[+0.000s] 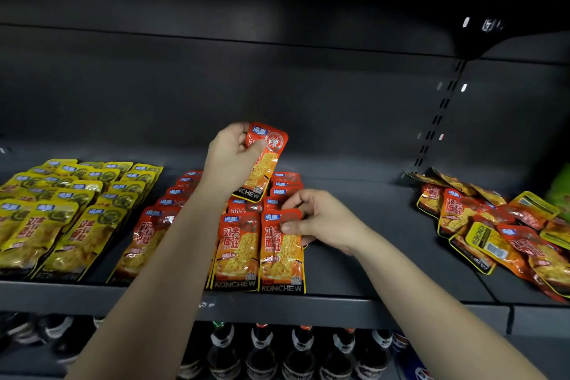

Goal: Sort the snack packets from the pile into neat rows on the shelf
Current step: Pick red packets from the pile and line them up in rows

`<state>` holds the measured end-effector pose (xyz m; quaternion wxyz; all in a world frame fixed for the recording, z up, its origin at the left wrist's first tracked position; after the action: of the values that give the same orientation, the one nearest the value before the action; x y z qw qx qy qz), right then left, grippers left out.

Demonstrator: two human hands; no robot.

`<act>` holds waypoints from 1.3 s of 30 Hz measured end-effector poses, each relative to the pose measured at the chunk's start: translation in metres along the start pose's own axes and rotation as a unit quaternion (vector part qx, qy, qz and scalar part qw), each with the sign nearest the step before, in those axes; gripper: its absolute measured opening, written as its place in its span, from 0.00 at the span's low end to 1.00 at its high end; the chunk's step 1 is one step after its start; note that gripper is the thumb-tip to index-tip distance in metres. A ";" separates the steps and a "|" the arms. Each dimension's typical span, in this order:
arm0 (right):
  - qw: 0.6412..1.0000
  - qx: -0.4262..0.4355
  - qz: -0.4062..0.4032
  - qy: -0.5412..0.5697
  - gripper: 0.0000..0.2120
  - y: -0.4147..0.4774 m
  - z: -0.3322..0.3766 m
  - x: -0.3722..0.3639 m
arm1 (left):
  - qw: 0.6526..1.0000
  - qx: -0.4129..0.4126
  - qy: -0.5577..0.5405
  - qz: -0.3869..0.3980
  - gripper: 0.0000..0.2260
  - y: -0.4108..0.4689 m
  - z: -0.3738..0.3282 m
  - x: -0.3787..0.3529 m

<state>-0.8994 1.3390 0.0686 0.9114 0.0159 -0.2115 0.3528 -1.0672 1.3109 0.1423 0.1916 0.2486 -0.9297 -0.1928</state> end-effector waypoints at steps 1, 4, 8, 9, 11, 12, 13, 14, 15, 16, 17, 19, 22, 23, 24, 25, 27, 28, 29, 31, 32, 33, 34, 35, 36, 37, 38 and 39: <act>1.000 0.002 -0.011 -0.018 0.13 0.000 0.000 0.000 | 1.000 0.001 0.002 0.001 0.12 0.000 0.000 0.001; 0.994 0.013 -0.046 -0.101 0.15 -0.001 0.006 0.003 | 1.000 0.001 0.008 0.004 0.14 -0.001 0.001 0.002; 0.973 0.027 -0.092 -0.211 0.16 -0.006 0.015 0.006 | 1.000 -0.002 0.006 0.009 0.13 -0.001 -0.001 -0.001; 0.966 0.034 -0.106 -0.233 0.17 -0.007 0.016 0.005 | 1.000 -0.001 0.011 0.009 0.13 -0.001 -0.001 -0.002; 0.960 0.040 -0.125 -0.248 0.20 -0.009 0.018 0.005 | 1.000 0.000 0.019 0.009 0.13 -0.002 -0.002 -0.004; 0.959 0.039 -0.131 -0.249 0.22 -0.008 0.018 0.006 | 1.000 0.000 0.019 0.010 0.13 -0.002 -0.003 -0.005; 0.959 0.037 -0.134 -0.248 0.23 -0.008 0.017 0.008 | 1.000 -0.002 0.019 0.012 0.13 -0.002 -0.003 -0.007; 0.961 0.038 -0.135 -0.239 0.24 -0.008 0.017 0.010 | 1.000 -0.003 0.017 0.014 0.13 -0.002 -0.004 -0.008; 0.965 0.042 -0.136 -0.219 0.25 -0.008 0.017 0.012 | 1.000 -0.004 0.015 0.016 0.12 -0.001 -0.005 -0.010; 0.971 0.047 -0.138 -0.188 0.24 -0.007 0.018 0.015 | 1.000 -0.006 0.012 0.019 0.12 -0.002 -0.006 -0.011; 0.977 0.051 -0.142 -0.153 0.24 -0.007 0.020 0.019 | 1.000 -0.007 0.009 0.023 0.12 -0.002 -0.006 -0.013; 0.984 0.054 -0.149 -0.086 0.23 -0.006 0.021 0.026 | 0.999 -0.007 0.000 0.035 0.13 -0.002 -0.007 -0.018; 0.984 0.072 -0.162 -0.008 0.21 0.000 0.022 0.036 | 0.998 0.008 -0.027 0.055 0.12 -0.003 -0.007 -0.026; 0.983 0.080 -0.167 0.017 0.20 0.000 0.023 0.039 | 0.997 0.013 -0.042 0.062 0.12 -0.004 -0.008 -0.029; 0.981 0.086 -0.169 0.044 0.18 0.001 0.024 0.042 | 0.996 0.016 -0.056 0.067 0.12 -0.004 -0.008 -0.032; 0.979 0.091 -0.168 0.073 0.17 0.001 0.025 0.044 | 0.995 0.017 -0.063 0.072 0.12 -0.005 -0.009 -0.034; 0.974 0.098 -0.163 0.123 0.15 0.001 0.027 0.047 | 0.994 0.014 -0.065 0.081 0.12 -0.006 -0.010 -0.038; 0.972 0.100 -0.161 0.140 0.15 0.001 0.028 0.048 | 0.994 0.012 -0.065 0.086 0.13 -0.006 -0.011 -0.040; 0.970 0.102 -0.159 0.153 0.14 0.002 0.029 0.048 | 0.994 0.010 -0.064 0.090 0.13 -0.006 -0.010 -0.043; 0.967 0.104 -0.155 0.173 0.14 0.004 0.030 0.048 | 0.993 0.003 -0.059 0.098 0.14 -0.006 -0.010 -0.047; 0.966 0.104 -0.153 0.179 0.14 0.005 0.030 0.048 | 0.993 0.000 -0.059 0.100 0.14 -0.005 -0.009 -0.050; 0.966 0.104 -0.152 0.182 0.15 0.006 0.030 0.049 | 0.993 -0.002 -0.056 0.101 0.14 -0.004 -0.009 -0.052; 0.966 0.104 -0.153 0.183 0.16 0.007 0.030 0.050 | 0.993 -0.006 -0.052 0.103 0.14 -0.004 -0.009 -0.054; 0.966 0.103 -0.154 0.181 0.16 0.008 0.030 0.051 | 0.993 -0.009 -0.047 0.104 0.15 -0.003 -0.009 -0.055; 0.966 0.102 -0.156 0.179 0.16 0.010 0.029 0.052 | 0.993 -0.014 -0.044 0.107 0.15 -0.001 -0.009 -0.057; 0.966 0.102 -0.160 0.175 0.16 0.010 0.029 0.054 | 0.993 -0.019 -0.041 0.108 0.15 0.000 -0.010 -0.058; 0.966 0.101 -0.165 0.170 0.15 0.012 0.028 0.057 | 0.993 -0.026 -0.035 0.108 0.14 0.002 -0.011 -0.058; 0.966 0.101 -0.171 0.164 0.15 0.013 0.028 0.060 | 0.994 -0.035 -0.020 0.105 0.13 0.004 -0.012 -0.058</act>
<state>-0.8786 1.3821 0.1163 0.9739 0.0860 -0.0164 0.2092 -1.0169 1.3421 0.1392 0.2010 0.1390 -0.9470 -0.2084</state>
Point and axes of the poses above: each hand's wrist, its own y-axis towards the middle knuckle, its own x-axis out of the back of the hand, z = x × y, the point moved 6 cm from there along y, towards the middle knuckle, and after that the axes turned 5 degrees about -x, right-handed, at the moved point
